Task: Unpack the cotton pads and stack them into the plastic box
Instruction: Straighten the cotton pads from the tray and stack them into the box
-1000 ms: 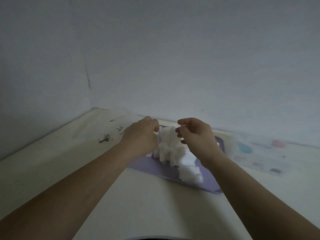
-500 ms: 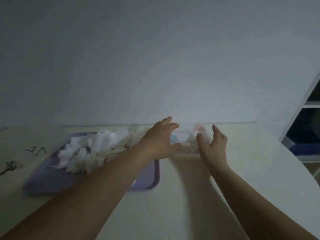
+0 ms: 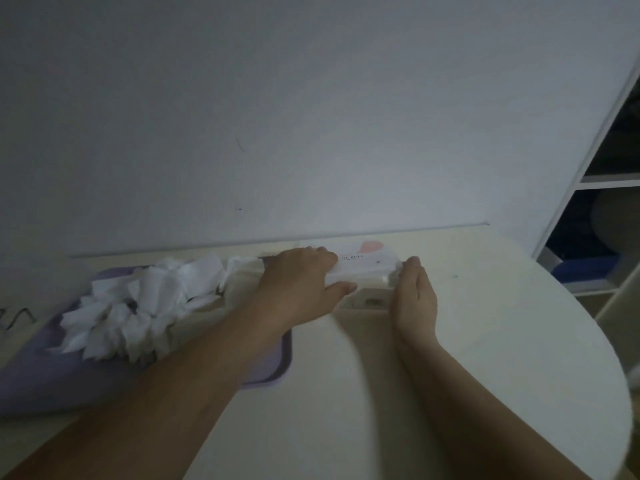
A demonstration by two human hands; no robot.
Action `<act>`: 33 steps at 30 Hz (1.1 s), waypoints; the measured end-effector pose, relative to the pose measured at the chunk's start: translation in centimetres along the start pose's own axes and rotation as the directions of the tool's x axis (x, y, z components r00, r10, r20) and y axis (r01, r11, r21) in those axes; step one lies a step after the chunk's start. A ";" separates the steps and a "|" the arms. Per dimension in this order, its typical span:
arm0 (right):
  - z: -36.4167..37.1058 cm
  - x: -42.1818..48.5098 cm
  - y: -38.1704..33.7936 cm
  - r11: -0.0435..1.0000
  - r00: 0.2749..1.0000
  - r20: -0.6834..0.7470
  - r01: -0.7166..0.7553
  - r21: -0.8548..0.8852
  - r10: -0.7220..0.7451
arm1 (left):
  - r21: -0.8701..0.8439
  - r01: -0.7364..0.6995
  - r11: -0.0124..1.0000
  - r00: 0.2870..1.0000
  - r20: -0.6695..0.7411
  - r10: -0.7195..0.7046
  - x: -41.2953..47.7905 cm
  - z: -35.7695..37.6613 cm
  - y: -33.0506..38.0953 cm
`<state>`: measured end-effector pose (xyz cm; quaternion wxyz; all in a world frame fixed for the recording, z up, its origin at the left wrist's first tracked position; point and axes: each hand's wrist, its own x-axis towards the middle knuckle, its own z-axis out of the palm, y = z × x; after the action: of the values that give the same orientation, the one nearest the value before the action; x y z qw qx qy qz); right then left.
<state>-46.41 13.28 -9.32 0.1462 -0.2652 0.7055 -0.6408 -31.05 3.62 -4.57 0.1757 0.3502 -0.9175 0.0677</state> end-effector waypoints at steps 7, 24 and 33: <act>-0.3 -0.1 0.5 0.996 0.999 0.006 0.041 -0.075 -0.041 | -0.249 0.234 0.940 0.972 0.040 -0.232 2.4 -6.4 -1.0; 0.6 -1.4 0.9 0.772 0.826 -0.031 0.512 -0.377 -0.563 | -0.645 0.442 0.624 0.881 0.179 -0.438 -4.8 -6.3 -6.0; 5.5 -11.9 -4.8 0.423 0.400 0.553 0.901 -0.093 -0.731 | -0.290 0.451 0.844 0.886 0.258 -0.384 -14.0 -8.6 -9.3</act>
<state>-32.75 15.22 -6.98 -0.0978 -0.7392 0.5326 -0.4004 -12.80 7.45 -1.70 0.1560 0.5111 -0.8287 -0.1663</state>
